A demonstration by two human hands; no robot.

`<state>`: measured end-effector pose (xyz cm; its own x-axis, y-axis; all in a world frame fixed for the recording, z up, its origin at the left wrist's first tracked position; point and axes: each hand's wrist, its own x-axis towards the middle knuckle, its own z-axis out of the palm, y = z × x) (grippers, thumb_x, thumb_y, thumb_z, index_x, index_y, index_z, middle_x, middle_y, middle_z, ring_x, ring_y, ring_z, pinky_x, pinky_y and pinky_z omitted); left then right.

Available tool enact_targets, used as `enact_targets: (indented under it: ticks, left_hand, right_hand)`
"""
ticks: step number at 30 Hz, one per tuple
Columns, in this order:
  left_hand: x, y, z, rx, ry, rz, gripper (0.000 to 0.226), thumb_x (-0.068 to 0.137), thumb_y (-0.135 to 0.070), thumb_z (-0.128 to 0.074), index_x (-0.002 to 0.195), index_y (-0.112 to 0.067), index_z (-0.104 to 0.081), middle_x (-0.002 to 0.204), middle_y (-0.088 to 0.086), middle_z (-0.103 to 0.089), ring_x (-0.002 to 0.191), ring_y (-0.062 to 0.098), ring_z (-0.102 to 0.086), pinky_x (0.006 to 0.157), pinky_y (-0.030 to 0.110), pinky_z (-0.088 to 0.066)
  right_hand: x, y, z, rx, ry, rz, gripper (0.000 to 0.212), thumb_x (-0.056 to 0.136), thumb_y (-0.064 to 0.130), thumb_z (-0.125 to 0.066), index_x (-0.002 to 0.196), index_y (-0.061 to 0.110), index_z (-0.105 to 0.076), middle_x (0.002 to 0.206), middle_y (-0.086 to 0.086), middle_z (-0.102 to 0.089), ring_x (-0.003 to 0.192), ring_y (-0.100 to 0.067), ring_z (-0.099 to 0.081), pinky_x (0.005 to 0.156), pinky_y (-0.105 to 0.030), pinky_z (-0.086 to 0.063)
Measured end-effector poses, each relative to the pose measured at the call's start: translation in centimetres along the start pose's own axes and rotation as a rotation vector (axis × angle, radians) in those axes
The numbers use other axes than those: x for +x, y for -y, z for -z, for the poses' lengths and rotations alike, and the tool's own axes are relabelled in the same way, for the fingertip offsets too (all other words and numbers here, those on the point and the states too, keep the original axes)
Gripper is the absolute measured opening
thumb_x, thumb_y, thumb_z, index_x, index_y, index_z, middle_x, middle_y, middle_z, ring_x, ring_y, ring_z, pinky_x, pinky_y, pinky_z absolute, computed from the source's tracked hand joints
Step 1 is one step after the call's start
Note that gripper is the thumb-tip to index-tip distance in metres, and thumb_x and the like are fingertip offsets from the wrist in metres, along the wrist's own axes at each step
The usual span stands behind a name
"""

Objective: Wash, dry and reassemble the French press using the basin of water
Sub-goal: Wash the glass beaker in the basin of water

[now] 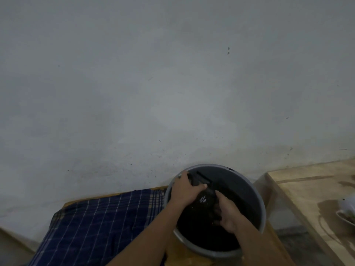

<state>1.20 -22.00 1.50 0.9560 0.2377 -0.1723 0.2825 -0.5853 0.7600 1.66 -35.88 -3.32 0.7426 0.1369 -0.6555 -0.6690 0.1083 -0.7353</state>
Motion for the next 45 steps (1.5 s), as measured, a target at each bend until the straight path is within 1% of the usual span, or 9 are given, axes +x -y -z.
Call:
enact_targets:
  ticks: [3, 8, 11, 13, 25, 33, 37, 41, 45]
  left_hand:
    - [-0.4, -2.4, 2.2, 0.177, -0.022, -0.115, 0.070, 0.076, -0.052, -0.072, 0.128, -0.017, -0.042, 0.125, 0.012, -0.046, 0.115, 0.032, -0.052, 0.097, 0.043, -0.049]
    - [-1.2, -5.7, 4.9, 0.312, -0.057, -0.289, 0.073, 0.075, -0.051, -0.072, 0.133, -0.020, -0.040, 0.129, 0.009, -0.045, 0.120, 0.029, -0.049, 0.098, 0.040, -0.048]
    - [-1.9, -7.4, 6.4, 0.355, -0.068, -0.358, 0.072, 0.074, -0.051, -0.073, 0.131, -0.020, -0.042, 0.131, 0.007, -0.046, 0.121, 0.028, -0.048, 0.099, 0.041, -0.048]
    - [-2.5, -8.2, 7.2, 0.361, -0.075, -0.393, 0.074, 0.074, -0.050, -0.074, 0.133, -0.021, -0.041, 0.133, 0.006, -0.045, 0.123, 0.027, -0.048, 0.100, 0.040, -0.048]
    - [-6.3, -11.8, 10.7, 0.320, -0.081, -0.599, 0.072, 0.080, -0.051, -0.070, 0.140, -0.023, -0.040, 0.141, 0.003, -0.043, 0.128, 0.024, -0.046, 0.104, 0.039, -0.045]
    - [-7.4, -12.8, 12.9, 0.277, -0.094, -0.678, 0.072, 0.081, -0.048, -0.070, 0.141, -0.022, -0.040, 0.140, 0.005, -0.044, 0.128, 0.025, -0.047, 0.103, 0.044, -0.046]
    - [-8.2, -13.4, 13.7, 0.280, -0.102, -0.709, 0.070, 0.082, -0.046, -0.070, 0.141, -0.023, -0.041, 0.139, 0.004, -0.044, 0.125, 0.026, -0.048, 0.103, 0.044, -0.046]
    - [-8.7, -12.9, 14.0, 0.217, -0.101, -0.727, 0.069, 0.082, -0.042, -0.071, 0.141, -0.023, -0.041, 0.139, 0.002, -0.044, 0.119, 0.023, -0.053, 0.102, 0.039, -0.046]
    - [-7.7, -10.1, 12.2, 0.169, -0.011, -0.646, 0.063, 0.081, -0.032, -0.074, 0.136, -0.018, -0.045, 0.131, 0.005, -0.047, 0.120, 0.017, -0.050, 0.093, 0.020, -0.040]
  right_hand:
    - [-1.8, 1.0, -1.0, 0.054, 0.025, 0.060, 0.042, 0.099, 0.043, -0.038, 0.127, 0.016, -0.053, 0.119, -0.007, -0.061, 0.106, -0.022, -0.054, 0.088, -0.038, -0.041]
    - [-5.6, 2.6, -2.2, 0.092, 0.062, 0.182, 0.030, 0.098, 0.044, -0.041, 0.104, 0.021, -0.060, 0.111, -0.002, -0.057, 0.105, -0.022, -0.052, 0.099, -0.038, -0.032]
    - [-6.8, 3.0, -2.6, 0.082, 0.054, 0.232, 0.045, 0.097, 0.047, -0.039, 0.128, 0.017, -0.051, 0.136, -0.007, -0.049, 0.135, -0.026, -0.037, 0.114, -0.043, -0.020]
    - [-7.2, 3.3, -2.8, 0.076, 0.057, 0.269, 0.047, 0.097, 0.049, -0.038, 0.130, 0.018, -0.050, 0.148, -0.008, -0.041, 0.141, -0.026, -0.029, 0.117, -0.046, -0.014]
    - [-10.9, 4.7, -4.1, 0.103, -0.012, 0.387, 0.057, 0.094, 0.054, -0.038, 0.136, 0.017, -0.050, 0.146, -0.005, -0.048, 0.139, -0.025, -0.035, 0.116, -0.048, -0.016]
    - [-13.6, 6.1, -5.2, 0.098, -0.004, 0.478, 0.054, 0.095, 0.057, -0.031, 0.137, 0.028, -0.047, 0.144, 0.000, -0.049, 0.138, -0.021, -0.037, 0.115, -0.050, -0.014]
    - [-14.3, 6.5, -5.4, 0.109, 0.021, 0.501, 0.056, 0.094, 0.058, -0.031, 0.142, 0.030, -0.040, 0.149, 0.001, -0.044, 0.141, -0.022, -0.032, 0.116, -0.052, -0.010]
    - [-14.0, 6.3, -4.7, 0.169, 0.026, 0.470, 0.054, 0.094, 0.056, -0.036, 0.138, 0.026, -0.048, 0.138, 0.001, -0.055, 0.137, -0.019, -0.038, 0.116, -0.051, -0.010]
    - [-12.4, 4.3, -4.1, 0.146, 0.029, 0.394, 0.041, 0.095, 0.050, -0.041, 0.116, 0.024, -0.064, 0.113, 0.005, -0.067, 0.128, -0.020, -0.045, 0.114, -0.051, -0.014]
